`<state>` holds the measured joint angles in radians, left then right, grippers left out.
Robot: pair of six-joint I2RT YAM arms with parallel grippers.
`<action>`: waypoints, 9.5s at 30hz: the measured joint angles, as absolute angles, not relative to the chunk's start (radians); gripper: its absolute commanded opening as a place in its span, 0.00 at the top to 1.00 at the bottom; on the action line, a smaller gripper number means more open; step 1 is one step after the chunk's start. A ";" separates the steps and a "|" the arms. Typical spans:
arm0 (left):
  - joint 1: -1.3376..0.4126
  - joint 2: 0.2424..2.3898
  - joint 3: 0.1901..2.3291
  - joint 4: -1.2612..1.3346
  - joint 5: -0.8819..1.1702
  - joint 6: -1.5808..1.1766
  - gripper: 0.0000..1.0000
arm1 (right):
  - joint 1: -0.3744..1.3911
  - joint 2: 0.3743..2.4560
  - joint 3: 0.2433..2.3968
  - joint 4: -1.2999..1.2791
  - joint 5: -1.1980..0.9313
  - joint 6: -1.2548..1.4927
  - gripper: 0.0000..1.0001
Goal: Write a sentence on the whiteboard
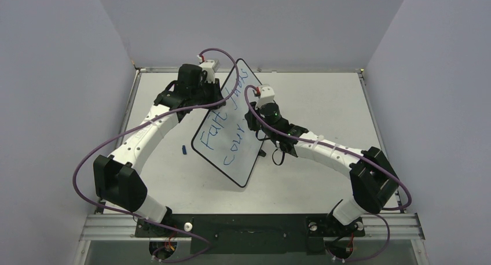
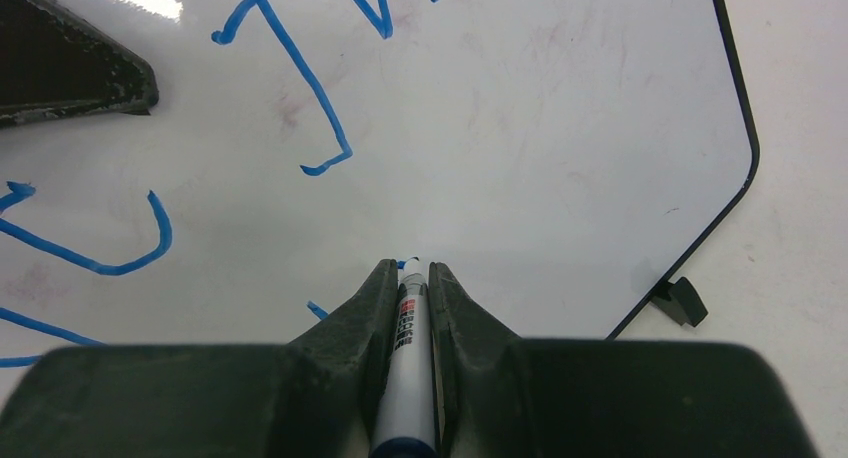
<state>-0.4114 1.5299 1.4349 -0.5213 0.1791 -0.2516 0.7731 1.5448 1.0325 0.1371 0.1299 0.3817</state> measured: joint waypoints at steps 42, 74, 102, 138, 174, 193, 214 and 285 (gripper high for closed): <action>-0.409 1.530 1.435 -0.525 0.168 -0.252 1.00 | 0.818 1.502 0.950 0.177 0.143 0.386 1.00; -0.411 1.530 1.435 -0.519 0.171 -0.252 1.00 | 0.793 1.553 1.065 0.115 0.157 0.374 1.00; -0.411 1.529 1.435 -0.520 0.170 -0.252 1.00 | 0.771 1.553 0.998 0.126 0.184 0.375 1.00; -0.413 1.524 1.435 -0.520 0.172 -0.251 1.00 | 0.609 1.552 1.075 0.184 -0.024 0.471 1.00; -0.413 1.524 1.435 -0.521 0.172 -0.251 1.00 | 0.602 1.618 1.089 0.219 -0.081 0.511 1.00; -0.411 1.524 1.435 -0.526 0.165 -0.252 1.00 | 0.602 1.610 1.015 0.306 -0.094 0.537 1.00; -0.411 1.522 1.435 -0.526 0.165 -0.252 1.00 | 0.634 1.562 0.957 0.299 -0.094 0.537 1.00; -0.410 1.522 1.435 -0.529 0.161 -0.252 1.00 | 0.630 1.586 0.972 0.334 -0.083 0.541 1.00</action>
